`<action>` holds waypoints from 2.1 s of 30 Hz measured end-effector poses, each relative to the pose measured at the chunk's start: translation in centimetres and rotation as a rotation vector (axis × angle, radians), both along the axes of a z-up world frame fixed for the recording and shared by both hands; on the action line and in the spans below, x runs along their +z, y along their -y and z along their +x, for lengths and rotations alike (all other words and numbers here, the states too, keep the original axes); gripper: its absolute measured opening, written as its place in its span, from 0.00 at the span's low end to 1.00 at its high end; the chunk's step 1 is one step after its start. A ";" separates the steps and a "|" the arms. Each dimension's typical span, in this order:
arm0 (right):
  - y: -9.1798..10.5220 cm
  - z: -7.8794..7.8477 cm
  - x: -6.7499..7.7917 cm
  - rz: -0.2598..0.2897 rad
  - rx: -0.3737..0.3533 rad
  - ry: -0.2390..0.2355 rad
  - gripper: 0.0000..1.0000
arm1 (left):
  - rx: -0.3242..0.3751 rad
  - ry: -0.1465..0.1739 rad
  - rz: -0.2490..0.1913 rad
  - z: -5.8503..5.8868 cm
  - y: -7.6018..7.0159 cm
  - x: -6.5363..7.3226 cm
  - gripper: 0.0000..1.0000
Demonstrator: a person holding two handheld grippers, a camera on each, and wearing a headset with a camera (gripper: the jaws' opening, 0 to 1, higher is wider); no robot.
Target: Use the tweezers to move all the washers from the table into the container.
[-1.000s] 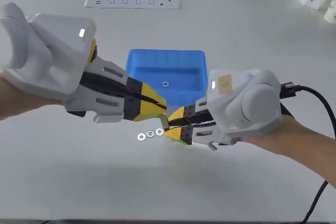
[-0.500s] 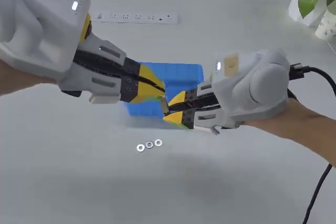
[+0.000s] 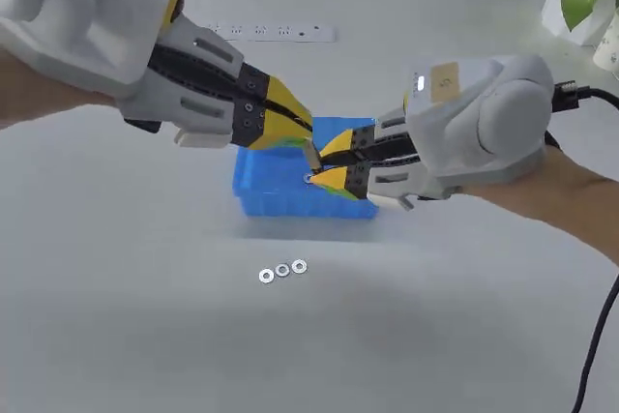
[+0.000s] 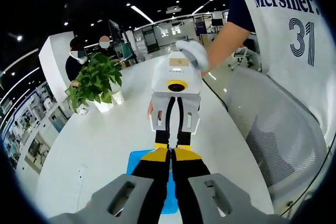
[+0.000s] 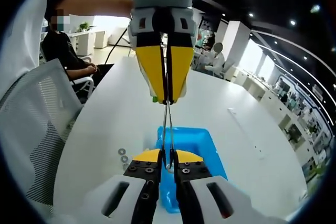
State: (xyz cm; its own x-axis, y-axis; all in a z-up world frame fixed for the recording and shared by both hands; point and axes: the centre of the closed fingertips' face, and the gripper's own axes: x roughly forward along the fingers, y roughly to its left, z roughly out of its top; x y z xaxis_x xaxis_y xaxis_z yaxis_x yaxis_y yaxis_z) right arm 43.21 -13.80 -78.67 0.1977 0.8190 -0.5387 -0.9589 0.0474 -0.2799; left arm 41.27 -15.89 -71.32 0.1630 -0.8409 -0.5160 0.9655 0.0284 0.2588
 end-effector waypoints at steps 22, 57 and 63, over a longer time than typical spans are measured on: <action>-0.7 4.5 -5.2 -0.034 -0.049 -0.098 0.10 | 0.021 -0.034 0.075 4.6 -0.4 -5.1 0.05; -0.8 3.4 -3.0 -0.021 -0.070 -0.053 0.12 | -0.004 0.013 0.090 3.9 -0.9 -3.7 0.05; -0.8 2.2 -1.8 -0.012 -0.061 -0.035 0.12 | -0.005 0.033 0.091 2.5 -0.7 -2.6 0.05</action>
